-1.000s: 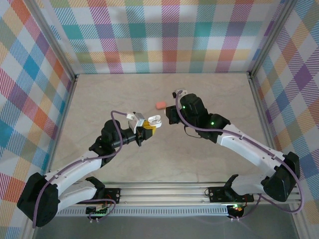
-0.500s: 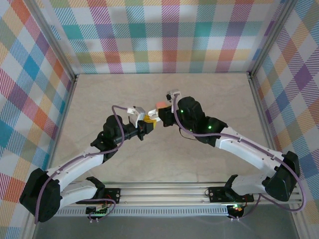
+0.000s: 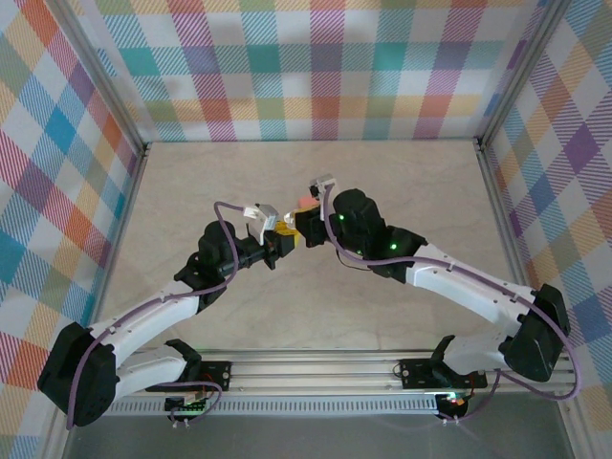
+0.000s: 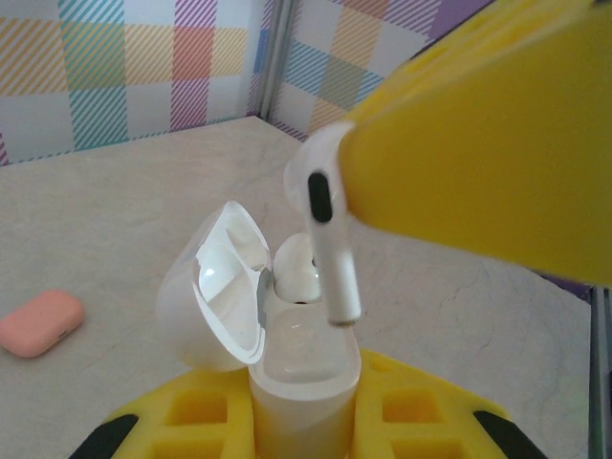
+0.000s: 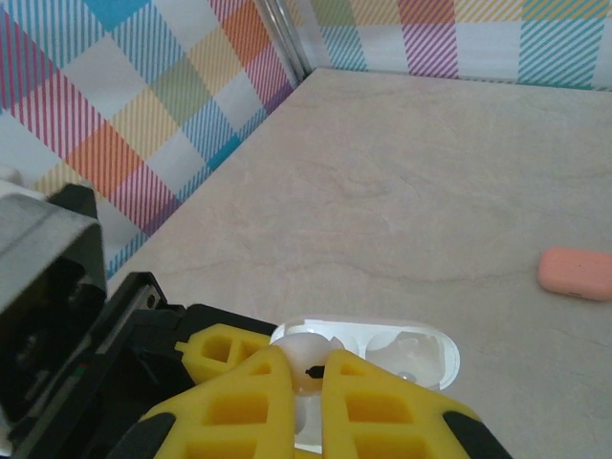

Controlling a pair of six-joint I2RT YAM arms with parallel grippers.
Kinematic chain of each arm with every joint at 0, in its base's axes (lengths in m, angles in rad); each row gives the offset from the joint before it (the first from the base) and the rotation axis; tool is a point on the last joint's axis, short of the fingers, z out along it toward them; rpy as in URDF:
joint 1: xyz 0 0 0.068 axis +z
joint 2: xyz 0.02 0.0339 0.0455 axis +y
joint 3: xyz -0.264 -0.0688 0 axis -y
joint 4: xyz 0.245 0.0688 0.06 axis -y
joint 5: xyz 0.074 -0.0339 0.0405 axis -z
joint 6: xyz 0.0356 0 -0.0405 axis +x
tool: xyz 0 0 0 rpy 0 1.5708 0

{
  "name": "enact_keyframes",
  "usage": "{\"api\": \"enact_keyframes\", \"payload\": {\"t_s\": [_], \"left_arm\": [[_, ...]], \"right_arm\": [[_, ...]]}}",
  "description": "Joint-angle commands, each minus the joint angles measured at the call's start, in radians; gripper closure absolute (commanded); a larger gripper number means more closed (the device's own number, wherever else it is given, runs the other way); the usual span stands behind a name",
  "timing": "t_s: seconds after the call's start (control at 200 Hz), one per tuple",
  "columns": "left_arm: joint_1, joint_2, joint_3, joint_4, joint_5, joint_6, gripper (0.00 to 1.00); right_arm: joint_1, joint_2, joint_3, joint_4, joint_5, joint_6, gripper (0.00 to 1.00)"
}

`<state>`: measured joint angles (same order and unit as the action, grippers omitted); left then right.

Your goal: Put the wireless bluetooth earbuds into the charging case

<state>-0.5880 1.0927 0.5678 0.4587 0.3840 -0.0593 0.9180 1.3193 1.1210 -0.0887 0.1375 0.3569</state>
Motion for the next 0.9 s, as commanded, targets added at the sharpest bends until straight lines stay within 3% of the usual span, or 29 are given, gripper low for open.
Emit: {"api": "enact_keyframes", "payload": {"t_s": [0.0,0.29,0.76,0.895], "left_arm": [[-0.015,-0.03,0.021,0.064,0.028,-0.004,1.0],[-0.015,-0.065,-0.011,0.128,0.081,-0.001,1.0],[-0.015,-0.085,-0.003,0.125,0.059,0.011,1.0],[-0.015,-0.095,-0.001,0.117,0.06,0.011,1.0]], "right_arm": [[0.009,0.012,-0.025,0.057,-0.012,-0.035,0.89],[0.013,0.004,-0.058,0.088,-0.032,-0.059,0.86],[0.02,-0.046,-0.116,0.105,-0.129,-0.127,0.84],[0.019,-0.036,-0.105,0.09,-0.16,-0.139,0.78]]}}
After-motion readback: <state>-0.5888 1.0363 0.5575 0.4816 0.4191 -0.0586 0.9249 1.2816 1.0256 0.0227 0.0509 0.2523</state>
